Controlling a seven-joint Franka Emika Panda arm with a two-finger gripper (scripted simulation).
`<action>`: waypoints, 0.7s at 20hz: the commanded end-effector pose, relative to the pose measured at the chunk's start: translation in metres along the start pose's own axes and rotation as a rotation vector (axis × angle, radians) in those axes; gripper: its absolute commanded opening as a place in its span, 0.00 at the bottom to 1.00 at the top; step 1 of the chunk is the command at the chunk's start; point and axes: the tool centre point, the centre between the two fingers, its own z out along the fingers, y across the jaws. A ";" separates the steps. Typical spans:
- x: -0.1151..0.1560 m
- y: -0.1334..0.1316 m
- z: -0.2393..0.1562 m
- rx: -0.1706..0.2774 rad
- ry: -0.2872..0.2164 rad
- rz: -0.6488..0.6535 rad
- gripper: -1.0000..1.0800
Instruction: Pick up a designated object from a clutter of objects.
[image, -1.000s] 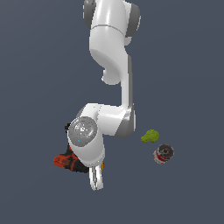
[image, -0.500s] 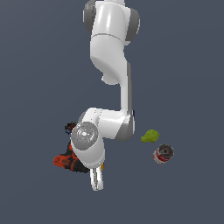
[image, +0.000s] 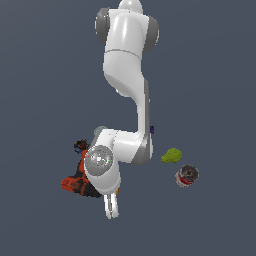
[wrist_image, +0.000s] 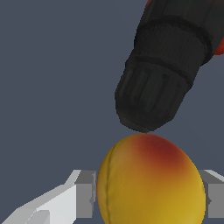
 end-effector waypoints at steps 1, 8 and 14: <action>0.000 -0.001 0.000 0.001 0.000 0.000 0.00; 0.000 -0.001 0.000 0.001 0.000 0.000 0.00; -0.001 0.001 -0.002 0.000 0.000 0.000 0.00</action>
